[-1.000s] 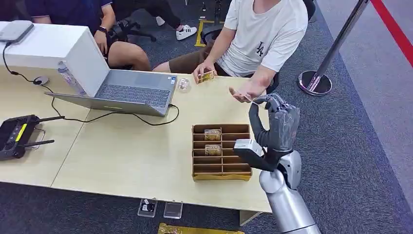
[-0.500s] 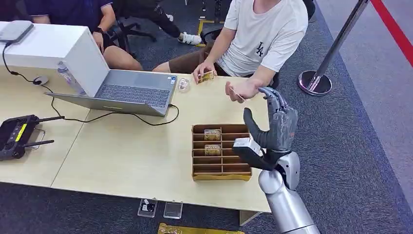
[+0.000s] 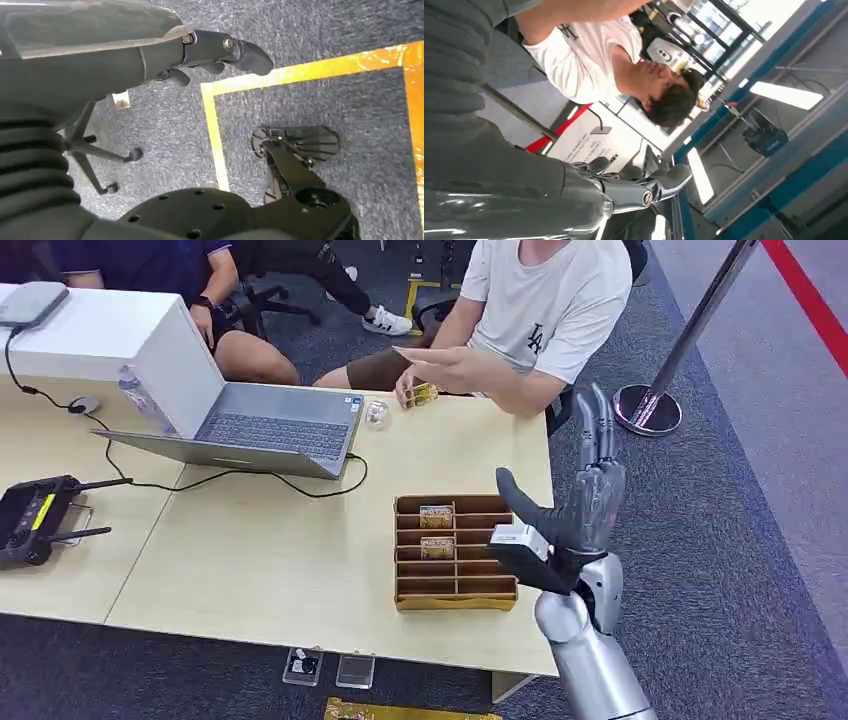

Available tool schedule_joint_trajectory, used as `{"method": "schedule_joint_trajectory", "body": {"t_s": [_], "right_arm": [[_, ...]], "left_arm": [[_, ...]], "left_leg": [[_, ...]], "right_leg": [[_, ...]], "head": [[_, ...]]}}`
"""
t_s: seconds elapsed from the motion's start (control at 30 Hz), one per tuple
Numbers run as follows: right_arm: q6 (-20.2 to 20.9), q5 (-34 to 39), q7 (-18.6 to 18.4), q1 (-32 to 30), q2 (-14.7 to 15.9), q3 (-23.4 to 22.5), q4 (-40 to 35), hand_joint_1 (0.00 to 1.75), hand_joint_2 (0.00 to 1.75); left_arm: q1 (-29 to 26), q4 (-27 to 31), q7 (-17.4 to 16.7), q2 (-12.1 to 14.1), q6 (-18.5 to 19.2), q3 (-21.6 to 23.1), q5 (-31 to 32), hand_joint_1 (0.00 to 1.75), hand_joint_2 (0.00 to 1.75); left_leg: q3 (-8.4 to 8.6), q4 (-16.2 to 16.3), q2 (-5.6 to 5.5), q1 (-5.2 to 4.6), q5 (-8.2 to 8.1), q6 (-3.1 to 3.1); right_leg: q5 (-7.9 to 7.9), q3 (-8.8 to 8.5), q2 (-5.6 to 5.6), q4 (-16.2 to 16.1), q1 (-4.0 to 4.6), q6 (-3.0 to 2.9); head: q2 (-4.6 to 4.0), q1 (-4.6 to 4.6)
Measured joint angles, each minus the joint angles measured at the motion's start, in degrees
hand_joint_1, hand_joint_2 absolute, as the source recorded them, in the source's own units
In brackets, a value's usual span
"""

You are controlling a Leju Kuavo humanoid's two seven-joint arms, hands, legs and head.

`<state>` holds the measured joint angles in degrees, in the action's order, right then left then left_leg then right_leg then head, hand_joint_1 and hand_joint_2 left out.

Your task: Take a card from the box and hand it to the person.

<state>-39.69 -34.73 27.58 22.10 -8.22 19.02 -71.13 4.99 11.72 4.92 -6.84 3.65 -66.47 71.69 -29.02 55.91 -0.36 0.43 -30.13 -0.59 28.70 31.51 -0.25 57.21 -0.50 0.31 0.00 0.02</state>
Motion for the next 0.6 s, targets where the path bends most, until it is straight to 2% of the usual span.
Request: {"method": "schedule_joint_trajectory", "body": {"t_s": [0.17, 0.33, 0.47, 0.6], "right_arm": [[-0.2, 0.9, 1.0, -5.3, 1.5, -2.0, -8.8, 0.0, 1.75], [-0.3, 0.6, 2.6, -11.8, 2.5, -6.0, -18.5, 0.0, 1.75], [-0.3, 1.8, 3.8, -16.5, 3.1, -11.9, -24.2, 0.0, 1.75], [-0.3, 5.5, 3.1, -20.5, 4.1, -20.3, -26.0, 0.0, 1.75]], "left_arm": [[-0.3, 0.0, 0.1, 0.0, -0.4, 0.0, 0.0, 0.0, 0.0], [-0.5, 0.0, 1.1, 0.0, -0.9, 0.0, -0.4, 0.0, 0.0], [-0.5, 0.0, 1.1, 0.0, -0.9, -0.2, -0.8, 0.0, 0.0], [-0.5, 0.0, 0.4, -0.1, -0.9, -0.8, -1.2, 0.0, 0.0]], "left_leg": [[-0.02, 0.0, 0.0, 0.0, -0.01, 0.01], [-0.03, 0.0, -0.01, 0.0, -0.01, 0.01], [-0.02, 0.0, -0.01, 0.0, -0.02, 0.01], [-0.03, 0.0, -0.01, 0.0, -0.02, 0.01]], "right_leg": [[0.0, 0.01, -0.01, 0.0, 0.0, 0.0], [0.01, 0.03, -0.01, 0.0, 0.0, -0.01], [0.02, 0.01, -0.02, 0.0, 0.0, -0.01], [0.02, -0.01, -0.02, -0.1, -0.01, -0.01]], "head": [[0.0, 0.02], [0.0, 0.0], [0.0, -0.02], [0.0, 0.02]]}}
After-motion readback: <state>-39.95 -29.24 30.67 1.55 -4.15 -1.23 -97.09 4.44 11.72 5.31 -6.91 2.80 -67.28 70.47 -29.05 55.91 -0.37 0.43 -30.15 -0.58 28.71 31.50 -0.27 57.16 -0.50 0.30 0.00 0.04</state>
